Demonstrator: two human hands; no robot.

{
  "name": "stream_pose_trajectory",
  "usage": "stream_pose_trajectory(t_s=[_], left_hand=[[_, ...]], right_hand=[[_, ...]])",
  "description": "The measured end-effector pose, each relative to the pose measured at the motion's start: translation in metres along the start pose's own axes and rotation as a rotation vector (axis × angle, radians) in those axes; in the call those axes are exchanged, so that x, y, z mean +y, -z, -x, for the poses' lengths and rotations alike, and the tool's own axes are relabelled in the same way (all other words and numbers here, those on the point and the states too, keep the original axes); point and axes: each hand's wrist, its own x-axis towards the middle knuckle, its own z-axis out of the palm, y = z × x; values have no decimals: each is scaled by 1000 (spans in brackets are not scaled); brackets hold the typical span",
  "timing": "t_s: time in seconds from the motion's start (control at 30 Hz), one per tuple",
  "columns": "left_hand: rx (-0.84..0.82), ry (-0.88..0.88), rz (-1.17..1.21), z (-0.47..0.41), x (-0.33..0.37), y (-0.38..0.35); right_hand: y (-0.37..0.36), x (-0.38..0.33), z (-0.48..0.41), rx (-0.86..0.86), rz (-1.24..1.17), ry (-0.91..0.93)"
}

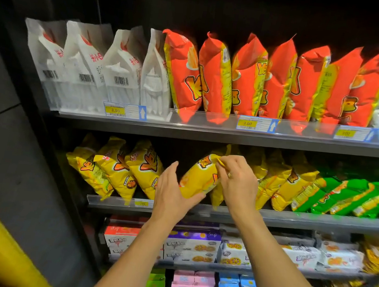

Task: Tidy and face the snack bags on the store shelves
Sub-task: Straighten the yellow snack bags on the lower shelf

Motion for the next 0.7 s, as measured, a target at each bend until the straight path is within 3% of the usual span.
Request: stream_pose_trajectory(t_s=[0.13, 0.33, 0.53, 0.7], left_hand=[[-65, -81, -125, 13, 18, -4], [-126, -48, -64, 42, 32, -9], [-250, 95, 351, 76, 55, 7], [-394, 263, 656, 92, 63, 18]], right_hand=[[26, -19, 12, 4, -97, -77], [66, -34, 34, -79, -209, -190], [112, -29, 65, -157, -595, -649], [125, -27, 92, -475, -772, -801]])
